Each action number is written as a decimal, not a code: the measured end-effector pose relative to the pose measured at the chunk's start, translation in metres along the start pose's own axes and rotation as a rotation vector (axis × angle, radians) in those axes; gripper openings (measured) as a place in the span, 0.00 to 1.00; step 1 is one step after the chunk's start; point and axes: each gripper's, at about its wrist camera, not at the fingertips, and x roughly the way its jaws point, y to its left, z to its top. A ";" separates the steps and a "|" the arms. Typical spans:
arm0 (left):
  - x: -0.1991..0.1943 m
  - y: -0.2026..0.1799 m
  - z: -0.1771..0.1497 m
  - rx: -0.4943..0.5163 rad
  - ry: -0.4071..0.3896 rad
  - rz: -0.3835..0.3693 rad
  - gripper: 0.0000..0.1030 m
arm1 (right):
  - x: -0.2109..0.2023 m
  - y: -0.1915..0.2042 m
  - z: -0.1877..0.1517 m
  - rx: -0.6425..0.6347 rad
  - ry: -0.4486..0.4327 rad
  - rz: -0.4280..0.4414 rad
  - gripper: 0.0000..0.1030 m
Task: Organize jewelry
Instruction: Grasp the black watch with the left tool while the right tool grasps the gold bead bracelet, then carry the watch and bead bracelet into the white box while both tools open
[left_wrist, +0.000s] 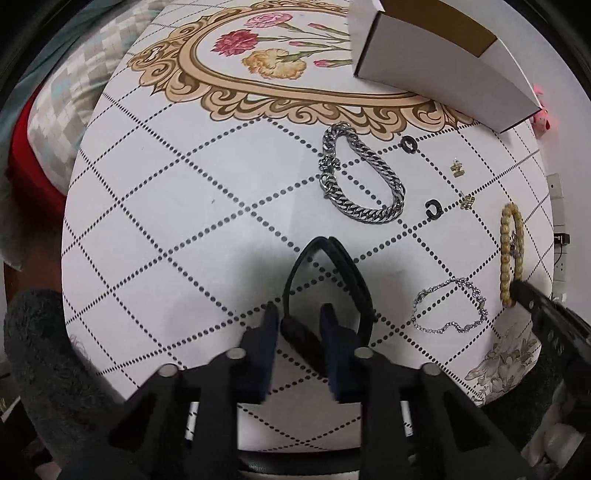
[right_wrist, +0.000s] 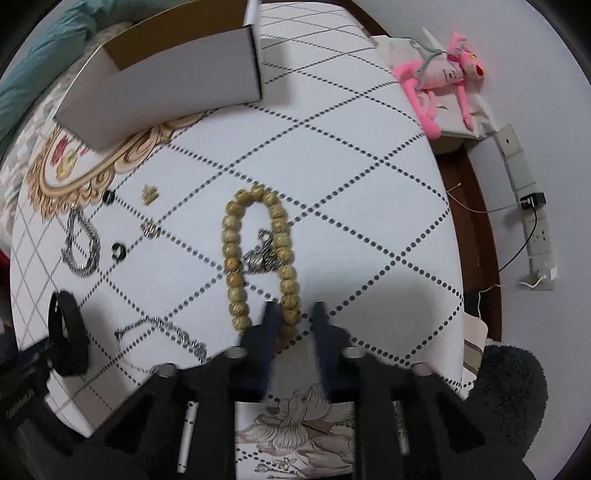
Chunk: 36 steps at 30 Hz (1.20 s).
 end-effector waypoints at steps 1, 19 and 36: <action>-0.001 0.000 -0.001 0.008 -0.003 0.003 0.16 | 0.000 0.002 -0.004 -0.011 0.012 0.004 0.09; 0.006 0.002 0.011 0.057 -0.052 -0.039 0.09 | -0.012 0.006 -0.045 -0.035 0.055 -0.008 0.10; -0.067 -0.011 0.019 0.111 -0.192 -0.070 0.09 | -0.070 -0.006 -0.005 0.044 -0.063 0.239 0.09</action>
